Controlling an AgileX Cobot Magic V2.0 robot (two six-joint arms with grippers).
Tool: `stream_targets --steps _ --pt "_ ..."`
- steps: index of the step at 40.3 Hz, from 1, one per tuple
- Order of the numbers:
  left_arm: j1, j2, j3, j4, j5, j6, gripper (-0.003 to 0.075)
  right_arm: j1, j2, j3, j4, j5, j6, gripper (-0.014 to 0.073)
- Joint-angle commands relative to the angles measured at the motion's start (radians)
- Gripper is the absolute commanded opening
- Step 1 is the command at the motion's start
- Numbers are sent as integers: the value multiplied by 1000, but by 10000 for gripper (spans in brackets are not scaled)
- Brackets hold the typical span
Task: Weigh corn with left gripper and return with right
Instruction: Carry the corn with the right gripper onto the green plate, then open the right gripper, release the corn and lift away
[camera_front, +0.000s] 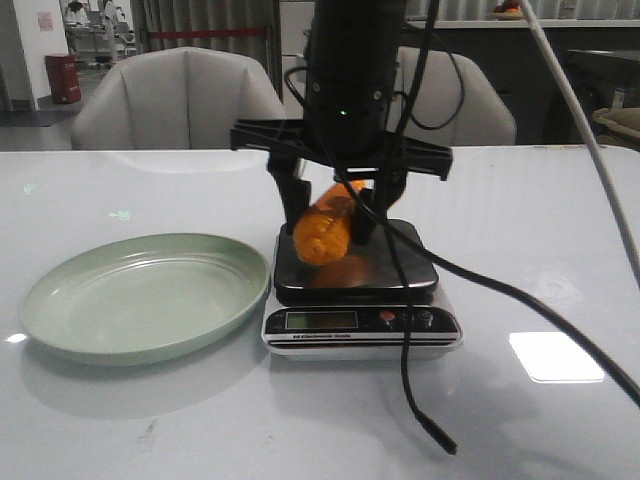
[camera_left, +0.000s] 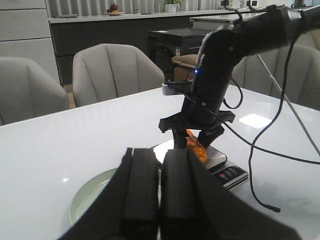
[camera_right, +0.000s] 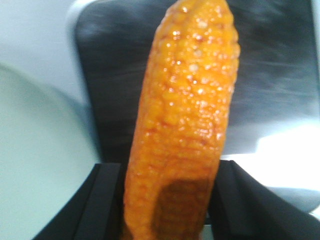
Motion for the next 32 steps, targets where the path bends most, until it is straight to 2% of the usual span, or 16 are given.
stream_targets --steps 1,10,16,19,26,28,32 --pt "0 -7 -23 4 -80 -3 121 39 -61 -59 33 -64 -81 143" --pt "0 -7 -23 4 -80 -3 121 150 -27 -61 55 -252 -130 148" --pt "0 -7 -23 4 -80 -3 121 189 27 -68 60 -306 -130 158" --pt "0 -7 -23 4 -80 -3 121 195 47 -70 66 -311 -130 225" --pt "0 -7 -23 4 -80 -3 121 198 72 -71 72 -311 -130 557" --pt "0 -7 -23 4 -80 -3 121 198 72 -71 72 -312 -130 612" --pt "0 -7 -23 4 -80 -3 121 196 67 -77 66 -303 -130 595"
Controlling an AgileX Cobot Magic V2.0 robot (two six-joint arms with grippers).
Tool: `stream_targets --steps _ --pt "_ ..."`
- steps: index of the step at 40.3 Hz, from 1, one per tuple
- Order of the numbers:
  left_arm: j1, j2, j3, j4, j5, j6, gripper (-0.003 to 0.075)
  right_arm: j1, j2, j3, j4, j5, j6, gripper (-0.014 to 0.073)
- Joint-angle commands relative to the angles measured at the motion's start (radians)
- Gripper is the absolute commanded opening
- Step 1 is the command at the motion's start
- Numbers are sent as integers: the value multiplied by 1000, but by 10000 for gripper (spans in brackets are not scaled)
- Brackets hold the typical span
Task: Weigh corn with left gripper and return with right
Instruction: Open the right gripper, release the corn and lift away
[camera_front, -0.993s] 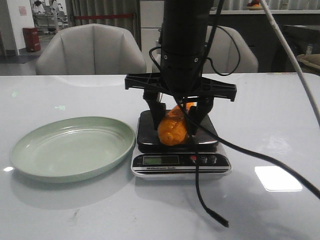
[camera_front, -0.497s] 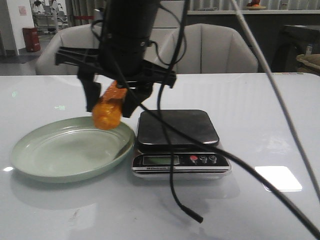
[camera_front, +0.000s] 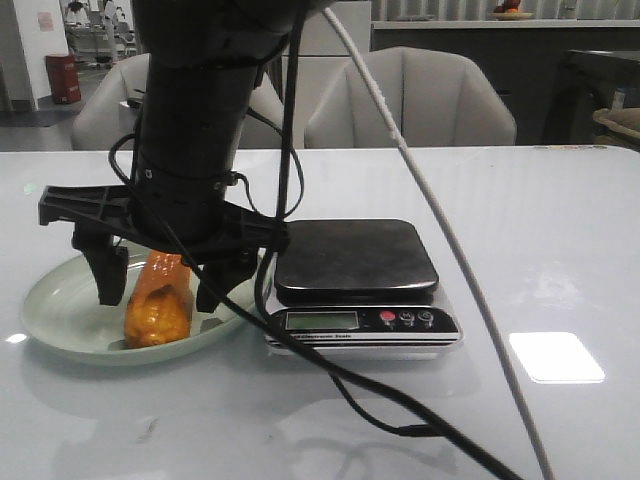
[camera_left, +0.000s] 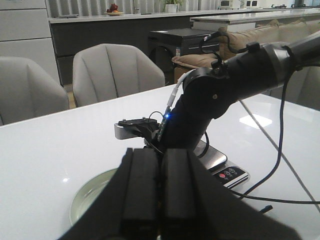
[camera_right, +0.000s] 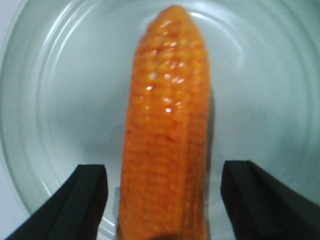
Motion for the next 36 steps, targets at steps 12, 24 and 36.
stream_targets --steps 12,24,36 --pt "0 -7 -23 4 -80 -4 121 -40 -157 -95 -8 72 -163 596" --pt "0 -7 -23 4 -80 -4 121 -149 -326 -52 -8 264 -437 596" --pt "0 -7 -23 4 -80 -4 121 -267 -594 269 -2 195 -553 596"
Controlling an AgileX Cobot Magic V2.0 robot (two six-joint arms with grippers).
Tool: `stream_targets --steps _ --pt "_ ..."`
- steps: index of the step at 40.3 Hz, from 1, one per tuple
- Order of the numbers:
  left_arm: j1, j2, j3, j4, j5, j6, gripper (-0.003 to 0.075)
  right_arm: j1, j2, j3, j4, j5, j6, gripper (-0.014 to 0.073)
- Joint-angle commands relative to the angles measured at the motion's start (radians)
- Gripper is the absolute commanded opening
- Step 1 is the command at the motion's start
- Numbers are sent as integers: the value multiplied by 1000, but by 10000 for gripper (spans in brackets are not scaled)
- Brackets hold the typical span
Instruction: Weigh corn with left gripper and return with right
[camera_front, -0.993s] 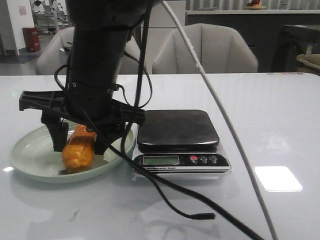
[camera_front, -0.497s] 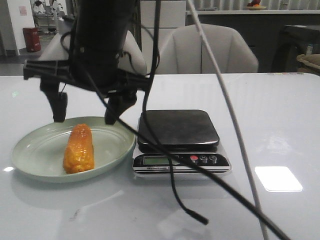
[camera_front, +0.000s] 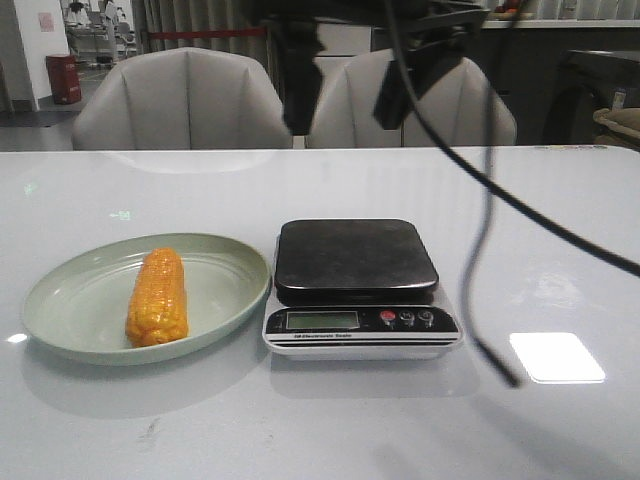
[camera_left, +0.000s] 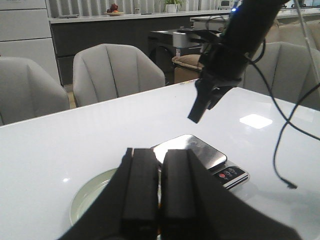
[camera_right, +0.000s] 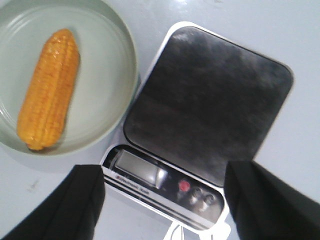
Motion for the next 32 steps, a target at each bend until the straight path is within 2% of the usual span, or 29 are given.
stream_targets --steps 1,9,24,32 --pt "0 -7 -23 4 -80 -4 121 -39 -159 97 -4 -76 -40 596" --pt "0 -7 -23 4 -80 -4 121 -77 -392 338 -10 -172 -80 596" --pt "0 -7 -23 4 -80 -4 121 -78 -899 753 -10 -417 -81 596" --pt "0 -7 -23 4 -80 -4 121 -78 -1199 936 -87 -502 -81 596"
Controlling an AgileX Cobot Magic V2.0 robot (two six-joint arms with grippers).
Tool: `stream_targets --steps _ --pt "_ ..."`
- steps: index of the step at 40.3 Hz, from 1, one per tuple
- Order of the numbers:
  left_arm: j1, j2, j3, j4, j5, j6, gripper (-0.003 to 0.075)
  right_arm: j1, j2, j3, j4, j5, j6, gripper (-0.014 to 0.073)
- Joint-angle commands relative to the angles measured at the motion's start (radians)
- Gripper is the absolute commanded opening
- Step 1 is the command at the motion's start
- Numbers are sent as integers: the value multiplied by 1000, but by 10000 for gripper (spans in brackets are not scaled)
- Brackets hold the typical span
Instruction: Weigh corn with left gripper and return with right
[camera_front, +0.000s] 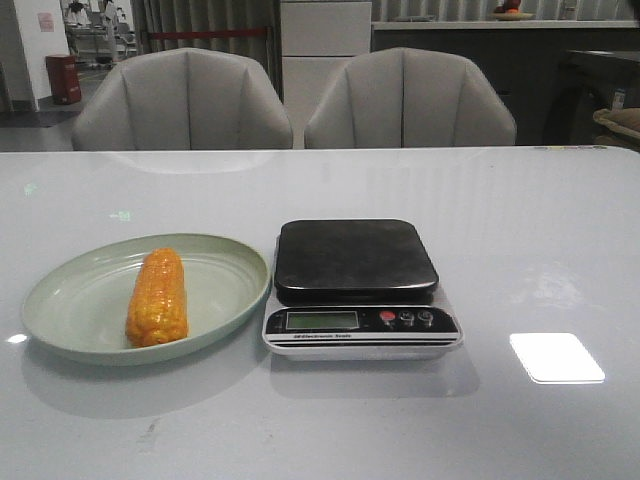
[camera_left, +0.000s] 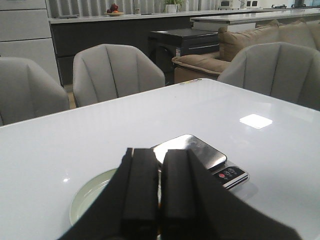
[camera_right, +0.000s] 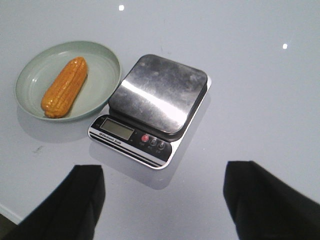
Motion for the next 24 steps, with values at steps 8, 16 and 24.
stream_targets --steps 8,16,24 --pt "0 -7 -23 4 -80 -4 121 -5 -380 189 -104 -210 -11 596" --pt "0 -7 -23 4 -80 -4 121 -5 -507 342 -109 -340 -11 596" --pt "0 -7 -23 4 -80 -4 121 -5 -507 365 -109 -358 -11 228"
